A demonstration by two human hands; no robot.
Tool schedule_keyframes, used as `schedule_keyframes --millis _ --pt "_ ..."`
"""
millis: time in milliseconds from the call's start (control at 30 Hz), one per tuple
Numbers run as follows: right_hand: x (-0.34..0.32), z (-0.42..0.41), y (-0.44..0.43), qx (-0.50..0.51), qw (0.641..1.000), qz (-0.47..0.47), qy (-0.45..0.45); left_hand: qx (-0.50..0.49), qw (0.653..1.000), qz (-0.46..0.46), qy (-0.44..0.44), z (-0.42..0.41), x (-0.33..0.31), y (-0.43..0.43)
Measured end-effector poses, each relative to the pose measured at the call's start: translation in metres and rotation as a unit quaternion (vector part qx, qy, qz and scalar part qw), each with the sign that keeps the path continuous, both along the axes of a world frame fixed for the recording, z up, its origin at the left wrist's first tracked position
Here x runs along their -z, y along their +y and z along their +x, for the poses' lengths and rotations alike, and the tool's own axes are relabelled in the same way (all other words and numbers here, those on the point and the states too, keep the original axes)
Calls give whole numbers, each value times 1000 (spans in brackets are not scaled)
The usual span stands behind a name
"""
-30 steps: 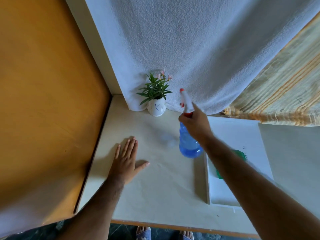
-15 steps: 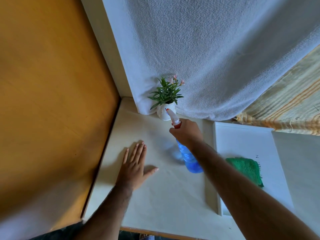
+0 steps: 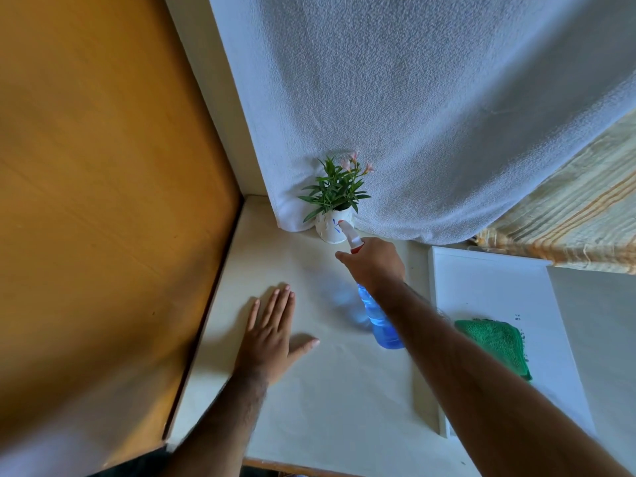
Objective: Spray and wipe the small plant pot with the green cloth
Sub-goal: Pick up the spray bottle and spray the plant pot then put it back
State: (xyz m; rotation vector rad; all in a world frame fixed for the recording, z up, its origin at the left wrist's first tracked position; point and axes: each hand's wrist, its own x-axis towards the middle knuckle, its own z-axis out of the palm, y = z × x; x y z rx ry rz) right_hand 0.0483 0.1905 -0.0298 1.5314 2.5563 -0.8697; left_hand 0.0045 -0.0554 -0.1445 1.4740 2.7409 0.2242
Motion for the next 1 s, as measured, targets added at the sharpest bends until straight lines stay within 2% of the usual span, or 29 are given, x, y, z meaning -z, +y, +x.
schedule_keyframes --millis 367,567,667,733,867,1000 --pt "-1 0 2 -3 1000 -10 -6 -3 1000 -15 -8 -1 -3 1" --pt "-2 10 3 1 999 -17 33 -5 1000 -24 -19 -1 -6 0" --pt "-8 26 1 17 996 -15 89 -7 999 -22 -26 0 -8 1" --pt "-12 40 -1 41 987 -18 157 -8 999 -22 -32 0 -9 0" --pt "-26 71 1 83 943 8 323 -6 999 -26 -37 0 -10 0" --pt "-46 93 27 130 900 37 415 1 998 -37 -44 -1 -9 1"
